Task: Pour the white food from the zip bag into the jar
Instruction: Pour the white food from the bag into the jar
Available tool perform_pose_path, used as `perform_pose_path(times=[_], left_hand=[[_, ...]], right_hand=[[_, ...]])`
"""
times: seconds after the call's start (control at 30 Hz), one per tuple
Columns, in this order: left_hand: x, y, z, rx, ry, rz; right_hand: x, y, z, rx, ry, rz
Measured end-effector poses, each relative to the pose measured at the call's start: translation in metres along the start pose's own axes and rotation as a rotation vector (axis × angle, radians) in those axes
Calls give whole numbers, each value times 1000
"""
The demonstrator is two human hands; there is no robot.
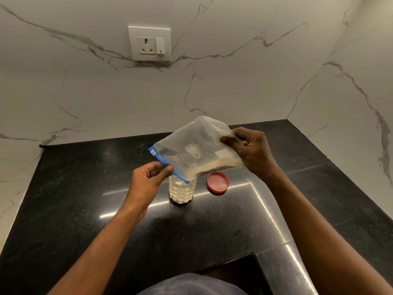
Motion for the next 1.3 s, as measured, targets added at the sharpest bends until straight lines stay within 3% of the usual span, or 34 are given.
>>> perform_pose_path(times=[0.47,0.57,0.8,1.0,1.3], left_hand=[[-3,3,-4,-5,-3,31],[-1,5,-5,-5,-2,22],[-2,5,-6,16,18,58],[-1,7,-5,24,16,59],[-4,7,-7,19,25,83]], right_hand=[[-4,1,7,7,-22,44],[2,0,8,31,50,-40],[-3,-33,43,293,41,-318],[-19,-39,44,216,80,-14],[-17,-48,36,200,195,123]])
Point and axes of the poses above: each hand's wrist, its own y-axis towards the middle knuckle, its own x-axis out of the palm, z = x × y, the point moved 8 cm from there along y, towards the middle knuckle, and after that the axes turned 14 degrees about -x, right-handed, at the moved point
